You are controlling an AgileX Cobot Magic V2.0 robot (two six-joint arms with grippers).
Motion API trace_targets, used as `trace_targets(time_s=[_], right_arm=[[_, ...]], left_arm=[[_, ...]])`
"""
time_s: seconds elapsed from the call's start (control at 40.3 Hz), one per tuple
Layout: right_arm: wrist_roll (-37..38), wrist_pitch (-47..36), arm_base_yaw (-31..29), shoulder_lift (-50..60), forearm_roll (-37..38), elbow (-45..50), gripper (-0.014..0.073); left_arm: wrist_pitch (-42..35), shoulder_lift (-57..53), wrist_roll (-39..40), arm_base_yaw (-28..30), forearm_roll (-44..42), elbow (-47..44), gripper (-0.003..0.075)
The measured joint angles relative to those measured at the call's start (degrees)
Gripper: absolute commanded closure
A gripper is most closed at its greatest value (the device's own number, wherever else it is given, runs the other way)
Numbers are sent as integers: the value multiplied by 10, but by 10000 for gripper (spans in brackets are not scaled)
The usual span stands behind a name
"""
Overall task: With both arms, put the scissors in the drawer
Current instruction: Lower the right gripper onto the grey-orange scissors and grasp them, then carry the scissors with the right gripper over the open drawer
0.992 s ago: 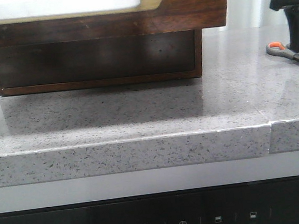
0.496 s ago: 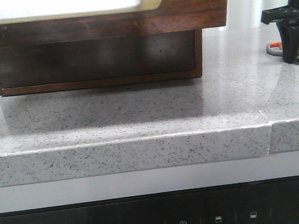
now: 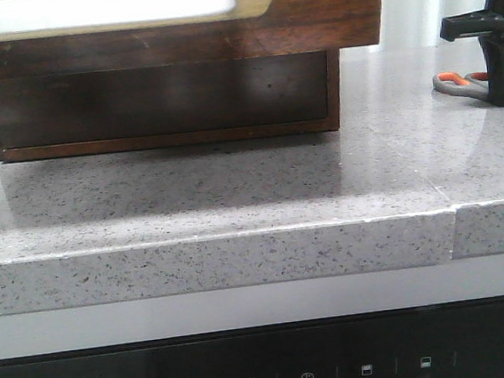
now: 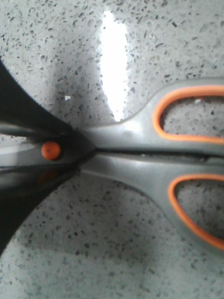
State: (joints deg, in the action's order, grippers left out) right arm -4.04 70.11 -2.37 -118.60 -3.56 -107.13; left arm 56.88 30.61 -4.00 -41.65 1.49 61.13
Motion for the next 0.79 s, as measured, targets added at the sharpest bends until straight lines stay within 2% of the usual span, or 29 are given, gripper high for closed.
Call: trace_targets(time_s=[0.273,0.62,0.794], right_arm=[[-15,6,0,46,-1,-8,510],[-22,16,2,199,-4,-14,510],[-37,22,25,274,-4,-14,510]], left_arm=[[0,0,0,0,0,0,227],[0,0,0,0,0,0,227],[0,0,0,0,0,0,227]])
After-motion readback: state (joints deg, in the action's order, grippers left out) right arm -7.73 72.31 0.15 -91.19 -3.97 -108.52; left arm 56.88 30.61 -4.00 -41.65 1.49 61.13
